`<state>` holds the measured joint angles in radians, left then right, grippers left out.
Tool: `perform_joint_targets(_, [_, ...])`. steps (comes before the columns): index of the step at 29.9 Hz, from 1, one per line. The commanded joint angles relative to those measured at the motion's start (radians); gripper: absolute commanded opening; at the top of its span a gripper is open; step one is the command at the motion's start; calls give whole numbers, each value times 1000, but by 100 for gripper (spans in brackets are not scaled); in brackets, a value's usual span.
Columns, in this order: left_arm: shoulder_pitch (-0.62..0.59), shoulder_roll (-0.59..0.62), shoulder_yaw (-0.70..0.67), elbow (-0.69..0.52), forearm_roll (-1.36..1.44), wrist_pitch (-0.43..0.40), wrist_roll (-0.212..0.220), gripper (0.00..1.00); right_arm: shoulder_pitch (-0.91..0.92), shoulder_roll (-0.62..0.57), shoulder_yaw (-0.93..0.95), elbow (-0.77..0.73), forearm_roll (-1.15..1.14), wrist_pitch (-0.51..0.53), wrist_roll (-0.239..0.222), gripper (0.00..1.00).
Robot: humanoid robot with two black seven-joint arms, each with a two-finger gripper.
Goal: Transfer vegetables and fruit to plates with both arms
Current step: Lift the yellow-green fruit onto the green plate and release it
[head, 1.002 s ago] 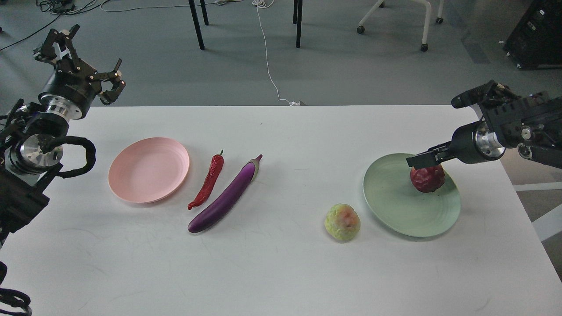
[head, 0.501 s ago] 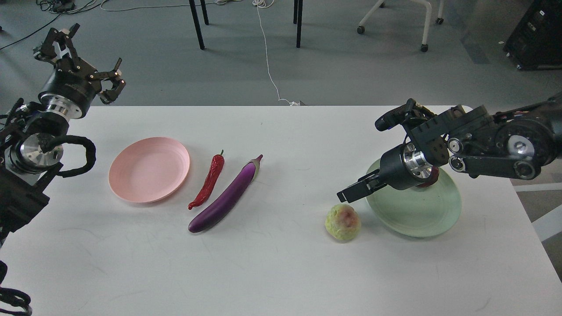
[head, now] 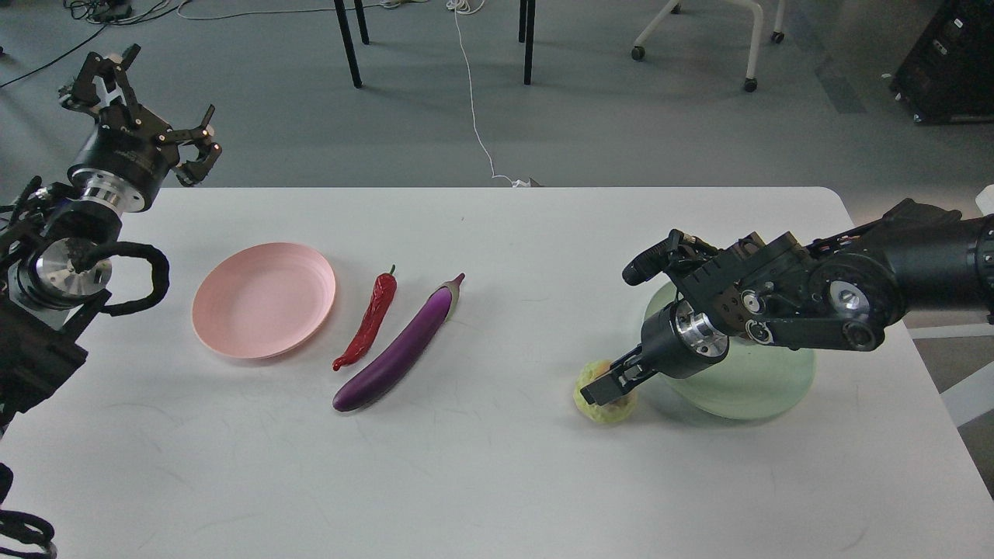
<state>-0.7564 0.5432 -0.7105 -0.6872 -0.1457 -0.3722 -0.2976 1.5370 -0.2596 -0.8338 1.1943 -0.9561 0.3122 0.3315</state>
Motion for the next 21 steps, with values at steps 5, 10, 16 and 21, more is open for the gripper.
perform_joint_targets(5, [0, 3, 0, 0, 0, -1, 0, 98, 70, -26, 15, 8, 22, 1, 1, 47])
perform_joint_targets(10, [-1, 3, -1, 0, 0, -1, 2, 98, 146, -138, 12, 27, 8, 2, -5, 48])
perform_joint_targets(16, [-1, 3, 0, -2, 0, -1, 5, 98, 120, -302, 9, 37, -147, 2, -6, 49])
perform_joint_targets(21, [-1, 1, 0, -2, 0, 1, 6, 98, 26, -377, 18, 44, -162, -1, -5, 51])
